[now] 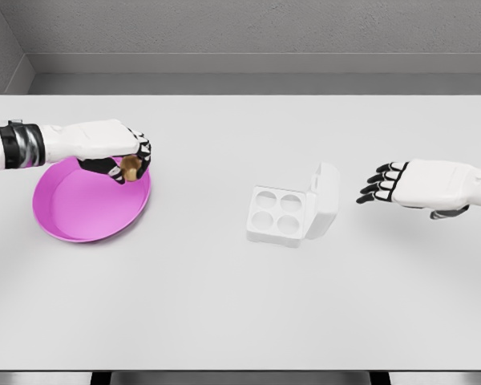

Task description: Pack egg into the box and close the box lid

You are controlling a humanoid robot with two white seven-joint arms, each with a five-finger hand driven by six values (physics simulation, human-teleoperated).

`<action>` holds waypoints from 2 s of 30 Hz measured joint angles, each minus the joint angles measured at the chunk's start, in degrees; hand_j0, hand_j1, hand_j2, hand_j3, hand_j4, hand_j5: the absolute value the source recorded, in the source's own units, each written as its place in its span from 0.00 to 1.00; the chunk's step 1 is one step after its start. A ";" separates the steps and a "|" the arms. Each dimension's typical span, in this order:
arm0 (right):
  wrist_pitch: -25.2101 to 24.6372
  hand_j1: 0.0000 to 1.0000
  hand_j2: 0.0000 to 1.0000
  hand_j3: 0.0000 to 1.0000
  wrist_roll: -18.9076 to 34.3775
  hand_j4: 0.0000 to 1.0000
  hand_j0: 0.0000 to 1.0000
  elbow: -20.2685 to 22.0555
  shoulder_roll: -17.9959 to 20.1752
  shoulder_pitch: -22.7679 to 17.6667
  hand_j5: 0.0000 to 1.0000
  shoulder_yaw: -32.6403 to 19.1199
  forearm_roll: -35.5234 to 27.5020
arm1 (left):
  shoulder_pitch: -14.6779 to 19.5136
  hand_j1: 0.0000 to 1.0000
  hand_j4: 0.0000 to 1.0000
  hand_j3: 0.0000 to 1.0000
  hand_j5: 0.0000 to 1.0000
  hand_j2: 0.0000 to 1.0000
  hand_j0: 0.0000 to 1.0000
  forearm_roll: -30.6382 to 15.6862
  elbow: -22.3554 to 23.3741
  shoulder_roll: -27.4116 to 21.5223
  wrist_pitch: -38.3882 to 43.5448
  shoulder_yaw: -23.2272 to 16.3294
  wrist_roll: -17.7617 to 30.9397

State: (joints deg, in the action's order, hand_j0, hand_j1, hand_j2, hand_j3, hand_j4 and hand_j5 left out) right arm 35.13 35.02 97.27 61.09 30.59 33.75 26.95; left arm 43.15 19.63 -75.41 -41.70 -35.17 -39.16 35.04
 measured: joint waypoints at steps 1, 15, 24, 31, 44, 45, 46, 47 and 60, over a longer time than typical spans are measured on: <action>0.00 1.00 1.00 1.00 0.00 1.00 1.00 -0.03 0.08 0.00 1.00 0.01 -0.01 | 0.00 0.25 0.25 0.25 0.25 0.25 0.25 -0.04 -0.17 0.36 0.00 -0.03 0.00; 0.00 1.00 1.00 1.00 0.00 1.00 1.00 -0.19 0.83 0.00 1.00 1.24 -0.11 | 0.09 0.25 0.25 0.25 0.25 0.25 0.25 -0.11 -2.05 4.85 0.00 -0.58 0.00; 0.00 1.00 1.00 1.00 0.00 1.00 1.00 0.04 1.06 0.18 1.00 1.34 -0.11 | 1.05 0.25 0.25 0.25 0.25 0.25 0.25 -0.13 -3.70 8.64 -0.01 -1.70 0.02; 0.00 1.00 1.00 1.00 0.00 1.00 1.00 0.11 1.07 0.26 1.00 1.26 -0.21 | 2.46 0.25 0.25 0.25 0.25 0.25 0.25 -0.04 -3.85 12.04 -0.03 -4.72 0.04; 0.00 1.00 1.00 1.00 0.00 1.00 1.00 0.11 1.07 0.35 1.00 1.25 -0.22 | 4.83 0.25 0.25 0.25 0.25 0.25 0.25 0.13 -3.86 18.05 -0.02 -8.06 0.02; 0.00 1.00 1.00 1.00 0.00 1.00 1.00 0.11 1.07 0.35 1.00 1.25 -0.21 | 5.01 0.25 0.25 0.25 0.25 0.25 0.25 0.10 -3.86 18.57 0.00 -8.35 0.02; 0.00 1.00 1.00 1.00 0.00 1.00 1.00 0.11 1.08 0.35 1.00 1.25 -0.22 | 5.10 0.25 0.25 0.25 0.25 0.25 0.25 0.11 -3.86 19.09 -0.01 -8.69 0.03; 0.00 1.00 1.00 1.00 0.00 1.00 1.00 0.11 1.10 0.35 1.00 1.25 -0.23 | 5.27 0.25 0.25 0.25 0.25 0.25 0.25 0.16 -3.86 19.61 -0.04 -8.95 0.05; 0.00 1.00 1.00 1.00 0.00 1.00 1.00 0.11 1.06 0.35 1.00 1.25 -0.23 | 5.63 0.25 0.25 0.25 0.25 0.25 0.25 0.27 -3.70 22.84 -0.01 -10.55 0.02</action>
State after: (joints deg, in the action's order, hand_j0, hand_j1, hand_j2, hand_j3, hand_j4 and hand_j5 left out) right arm 35.13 35.02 97.38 62.15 30.94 34.99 26.72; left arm 48.78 19.90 -79.11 -18.86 -35.17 -49.71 35.06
